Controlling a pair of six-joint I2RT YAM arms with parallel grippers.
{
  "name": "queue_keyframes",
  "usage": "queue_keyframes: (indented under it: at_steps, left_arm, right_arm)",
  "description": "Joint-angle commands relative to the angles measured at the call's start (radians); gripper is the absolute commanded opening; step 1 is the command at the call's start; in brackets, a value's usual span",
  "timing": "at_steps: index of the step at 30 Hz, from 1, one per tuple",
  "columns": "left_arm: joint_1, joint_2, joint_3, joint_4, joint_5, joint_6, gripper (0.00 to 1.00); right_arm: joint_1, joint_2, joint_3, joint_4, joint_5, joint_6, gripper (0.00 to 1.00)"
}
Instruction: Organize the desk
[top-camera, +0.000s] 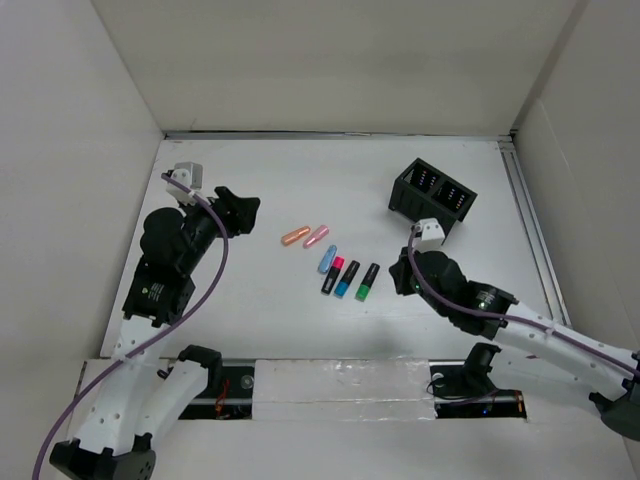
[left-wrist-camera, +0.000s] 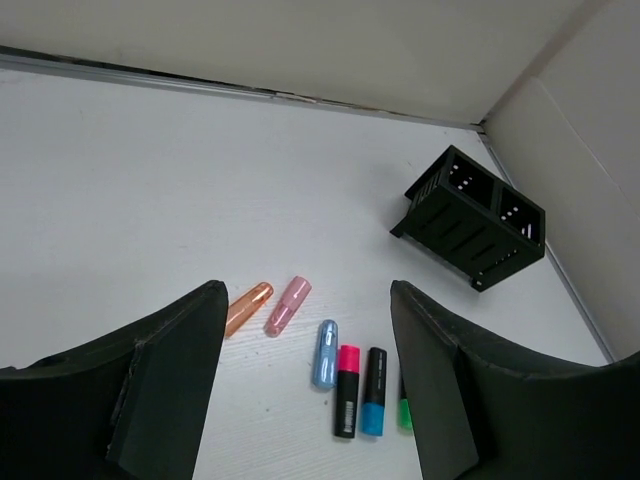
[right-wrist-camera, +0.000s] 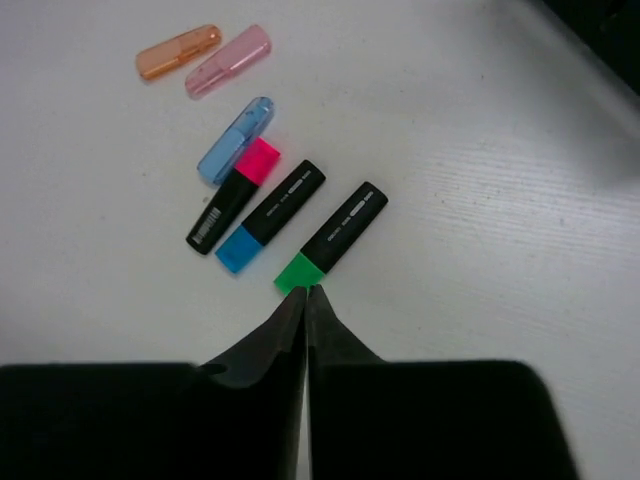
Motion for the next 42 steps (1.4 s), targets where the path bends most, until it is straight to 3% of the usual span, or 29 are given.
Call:
queue_keyframes:
  at_steps: [1, 4, 6, 7, 8, 9, 10, 11, 12, 14, 15, 19, 22, 29, 36, 42]
  left_arm:
    - [0.009, -0.009, 0.001, 0.050, 0.027, 0.021, 0.62]
    - [0.029, -0.023, -0.041, 0.071, 0.047, 0.018, 0.56]
    - [0.041, -0.037, -0.067, 0.079, 0.050, 0.016, 0.29]
    - [0.041, -0.037, -0.067, 0.079, 0.053, 0.016, 0.29]
    - [0.041, -0.045, -0.074, 0.083, 0.060, 0.022, 0.22]
    - [0.041, -0.048, -0.076, 0.091, 0.062, 0.022, 0.15]
    - [0.041, -0.049, -0.076, 0.091, 0.073, 0.024, 0.04]
    - [0.041, -0.051, -0.074, 0.088, 0.076, 0.025, 0.01]
    - [0.041, -0.054, -0.073, 0.079, 0.076, 0.025, 0.00]
    - [0.041, -0.063, -0.077, 0.080, 0.067, 0.024, 0.00]
    - [0.041, -0.063, -0.076, 0.076, 0.059, 0.025, 0.01]
    - [0.041, -0.063, -0.073, 0.059, 0.044, 0.028, 0.20]
    - [0.041, -0.066, -0.070, 0.060, 0.039, 0.031, 0.27]
    - [0.041, -0.075, -0.076, 0.065, 0.056, 0.028, 0.29]
    - [0.041, -0.081, -0.076, 0.070, 0.070, 0.030, 0.29]
    - [0.041, -0.091, -0.077, 0.071, 0.067, 0.031, 0.30]
  right_arm:
    - [-0.006, -0.031, 0.012, 0.026, 0.028, 0.053, 0.00]
    - [-0.006, -0.056, -0.004, 0.084, -0.005, 0.037, 0.00]
    - [-0.006, -0.051, -0.028, 0.137, -0.029, -0.020, 0.00]
    - [-0.006, -0.051, -0.028, 0.137, -0.028, -0.020, 0.00]
    - [-0.006, -0.039, -0.024, 0.119, -0.004, -0.014, 0.00]
    - [-0.020, -0.018, -0.011, 0.097, 0.005, 0.007, 0.08]
    - [-0.050, 0.049, 0.018, 0.077, 0.001, 0.034, 0.22]
    - [-0.069, 0.088, 0.039, 0.039, -0.033, 0.038, 0.54]
    - [-0.084, 0.131, 0.061, 0.008, -0.044, 0.045, 0.65]
    - [-0.106, 0.247, 0.108, -0.033, -0.067, 0.061, 0.72]
    - [-0.106, 0.277, 0.114, -0.032, -0.074, 0.068, 0.72]
    - [-0.116, 0.372, 0.127, 0.023, -0.140, 0.078, 0.71]
    - [-0.153, 0.439, 0.138, 0.043, -0.162, 0.096, 0.67]
    - [-0.255, 0.581, 0.116, 0.199, -0.318, 0.101, 0.65]
    - [-0.265, 0.688, 0.167, 0.267, -0.325, 0.093, 0.64]
    - [-0.274, 0.760, 0.167, 0.267, -0.294, 0.098, 0.49]
